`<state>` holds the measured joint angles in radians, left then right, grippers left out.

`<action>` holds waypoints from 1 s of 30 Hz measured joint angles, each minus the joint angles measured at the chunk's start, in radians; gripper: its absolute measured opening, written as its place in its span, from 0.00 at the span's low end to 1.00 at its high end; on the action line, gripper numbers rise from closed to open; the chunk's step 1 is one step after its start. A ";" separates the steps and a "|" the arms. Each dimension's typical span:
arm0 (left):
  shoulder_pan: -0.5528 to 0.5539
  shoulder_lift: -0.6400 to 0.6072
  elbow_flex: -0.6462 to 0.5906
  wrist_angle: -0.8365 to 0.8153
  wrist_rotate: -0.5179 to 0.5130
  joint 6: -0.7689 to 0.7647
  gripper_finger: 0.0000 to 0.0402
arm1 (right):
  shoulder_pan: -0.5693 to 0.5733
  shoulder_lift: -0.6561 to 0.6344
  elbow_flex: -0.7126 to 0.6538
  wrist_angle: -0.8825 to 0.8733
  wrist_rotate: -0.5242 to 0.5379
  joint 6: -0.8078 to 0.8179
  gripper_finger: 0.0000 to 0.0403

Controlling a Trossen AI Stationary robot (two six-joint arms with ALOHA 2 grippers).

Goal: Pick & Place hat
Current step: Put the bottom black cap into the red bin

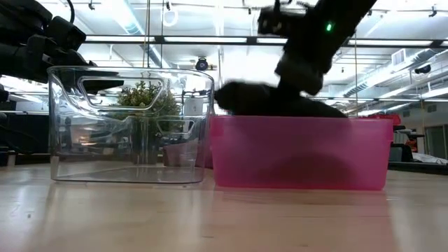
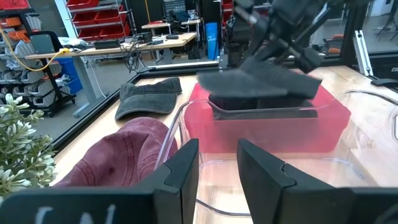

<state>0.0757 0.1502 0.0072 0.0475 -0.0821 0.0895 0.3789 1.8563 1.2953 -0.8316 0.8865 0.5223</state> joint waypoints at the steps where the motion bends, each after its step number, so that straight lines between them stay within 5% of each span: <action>1: 0.000 0.000 0.000 0.000 0.000 0.000 0.29 | -0.009 0.010 0.000 -0.001 -0.020 -0.004 0.02; 19: 0.000 0.000 0.000 0.000 0.000 0.000 0.29 | -0.090 0.145 0.006 0.012 -0.154 -0.092 0.02; 30: 0.000 0.000 0.000 0.000 0.000 0.000 0.29 | -0.071 0.136 0.001 -0.006 -0.165 -0.135 0.11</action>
<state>0.0757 0.1505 0.0072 0.0475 -0.0822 0.0895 0.3076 1.9926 1.2965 -0.8375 0.7211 0.3874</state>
